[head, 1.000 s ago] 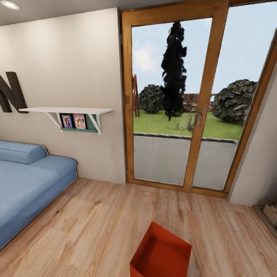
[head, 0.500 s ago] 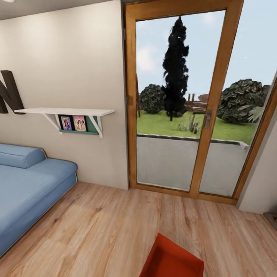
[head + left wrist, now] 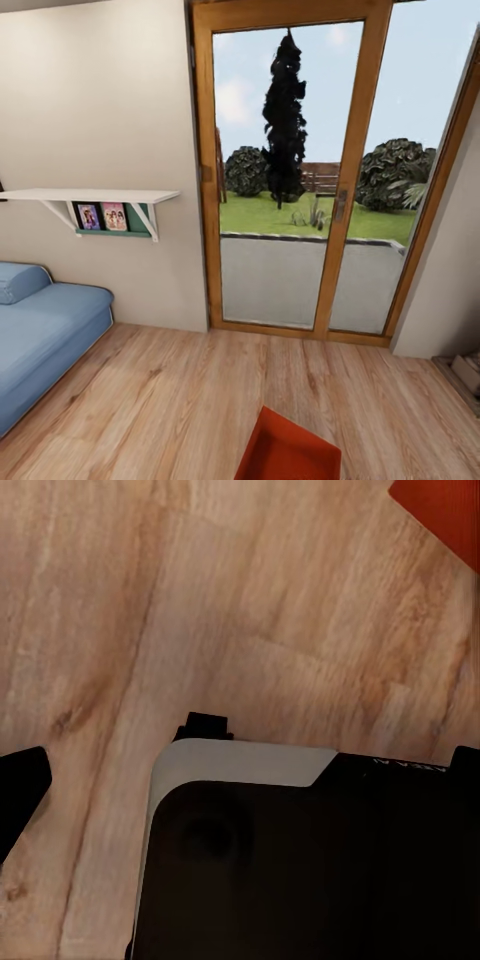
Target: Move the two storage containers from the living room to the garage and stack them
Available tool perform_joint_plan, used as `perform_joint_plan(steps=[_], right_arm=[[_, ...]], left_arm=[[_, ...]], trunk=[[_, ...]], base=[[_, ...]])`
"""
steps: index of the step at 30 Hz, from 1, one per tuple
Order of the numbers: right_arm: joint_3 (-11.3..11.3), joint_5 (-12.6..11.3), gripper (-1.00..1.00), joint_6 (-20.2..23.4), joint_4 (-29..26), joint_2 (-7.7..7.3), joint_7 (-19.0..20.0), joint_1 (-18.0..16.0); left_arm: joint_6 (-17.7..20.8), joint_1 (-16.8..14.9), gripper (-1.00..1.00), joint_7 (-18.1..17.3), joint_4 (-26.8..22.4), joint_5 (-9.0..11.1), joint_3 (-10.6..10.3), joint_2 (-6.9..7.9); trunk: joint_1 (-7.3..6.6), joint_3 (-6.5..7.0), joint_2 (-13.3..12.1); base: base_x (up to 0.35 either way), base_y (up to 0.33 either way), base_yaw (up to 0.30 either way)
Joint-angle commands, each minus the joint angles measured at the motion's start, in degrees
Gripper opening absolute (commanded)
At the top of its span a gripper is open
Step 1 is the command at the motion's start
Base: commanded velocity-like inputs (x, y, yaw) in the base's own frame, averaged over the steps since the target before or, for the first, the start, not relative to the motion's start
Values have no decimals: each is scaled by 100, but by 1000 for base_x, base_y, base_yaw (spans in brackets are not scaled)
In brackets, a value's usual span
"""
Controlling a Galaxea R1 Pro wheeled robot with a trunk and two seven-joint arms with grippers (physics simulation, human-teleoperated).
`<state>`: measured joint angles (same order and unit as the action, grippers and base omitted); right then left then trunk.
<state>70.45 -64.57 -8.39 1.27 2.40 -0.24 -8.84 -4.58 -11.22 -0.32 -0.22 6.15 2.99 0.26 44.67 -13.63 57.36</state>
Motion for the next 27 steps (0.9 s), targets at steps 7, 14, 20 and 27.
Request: perform_joint_plan(steps=[7, 14, 20, 27], right_arm=[[47, -38, 100, -14, 13, 6, -2, -4], [39, -38, 100, -14, 13, 6, -2, -4], [39, -38, 100, -14, 13, 6, -2, -4], [58, -28, 100, -14, 13, 6, -2, -4]], left_arm=[[-17, -3, 100, -3, 6, 35, 26, 0], [-17, -3, 100, -1, 4, 35, 26, 0], [-17, -3, 100, 0, 4, 35, 26, 0], [-17, -3, 100, -3, 5, 35, 25, 0]], trunk=[[0, -7, 5], [0, -7, 5], [0, -7, 5], [0, -7, 5]], base=[[0, 0, -248], [0, 0, -248], [0, 0, -142], [0, 0, -33]])
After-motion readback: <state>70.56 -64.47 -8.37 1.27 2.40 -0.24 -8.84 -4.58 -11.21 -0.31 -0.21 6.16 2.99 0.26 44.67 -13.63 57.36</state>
